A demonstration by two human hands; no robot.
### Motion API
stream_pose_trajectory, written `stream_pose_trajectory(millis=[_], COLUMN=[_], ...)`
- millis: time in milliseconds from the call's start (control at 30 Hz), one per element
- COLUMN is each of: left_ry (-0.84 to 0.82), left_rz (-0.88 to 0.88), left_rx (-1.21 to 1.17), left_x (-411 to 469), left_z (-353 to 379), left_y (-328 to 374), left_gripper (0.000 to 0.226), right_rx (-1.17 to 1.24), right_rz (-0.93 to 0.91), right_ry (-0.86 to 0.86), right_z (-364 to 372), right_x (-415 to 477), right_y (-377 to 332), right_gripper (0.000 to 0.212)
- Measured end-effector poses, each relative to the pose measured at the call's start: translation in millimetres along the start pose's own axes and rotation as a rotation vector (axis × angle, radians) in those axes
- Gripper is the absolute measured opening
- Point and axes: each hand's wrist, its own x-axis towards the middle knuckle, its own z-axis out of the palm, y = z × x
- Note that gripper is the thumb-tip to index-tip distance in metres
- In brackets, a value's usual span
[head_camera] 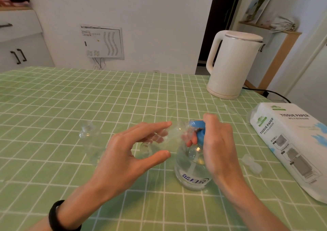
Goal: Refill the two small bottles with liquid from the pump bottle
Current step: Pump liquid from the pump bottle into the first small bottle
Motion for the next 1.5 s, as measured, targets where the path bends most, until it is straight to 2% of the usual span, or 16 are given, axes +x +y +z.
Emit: stream_pose_trajectory(millis=[133, 533, 767, 933, 1100, 1367, 1500], left_ry=[-0.005, -0.012, -0.014, -0.015, -0.023, -0.019, -0.019], left_rz=[-0.002, -0.009, -0.001, -0.004, -0.007, -0.001, -0.007], left_rx=[-0.011, 0.007, -0.009, -0.007, 0.007, -0.012, -0.021], left_x=[0.1, -0.4, -0.9, -0.9, -1.5, -2.1, -2.2], left_z=[0.7, 0.4, 1.9, 1.7, 2.3, 4.0, 5.2], left_y=[0.7, -2.2, -0.3, -0.8, -3.2, -2.0, -0.9], left_gripper=[0.057, 0.057, 0.056, 0.056, 0.056, 0.056, 0.056], right_rx=[0.025, 0.033, 0.024, 0.040, 0.004, -0.009, -0.001], right_rz=[0.047, -0.033, 0.034, 0.050, -0.018, 0.038, 0.024], right_ry=[0.006, -0.005, 0.016, 0.008, -0.008, 0.000, -0.014], right_z=[1.7, -0.7, 1.0, 2.1, -0.2, 1.2, 1.1], right_x=[-1.0, 0.1, -0.5, -0.9, 0.7, -1.4, -0.6], right_y=[-3.0, 0.5, -2.2, -4.5, -1.5, -4.7, -4.2], right_gripper=[0.066, 0.057, 0.067, 0.062, 0.062, 0.068, 0.063])
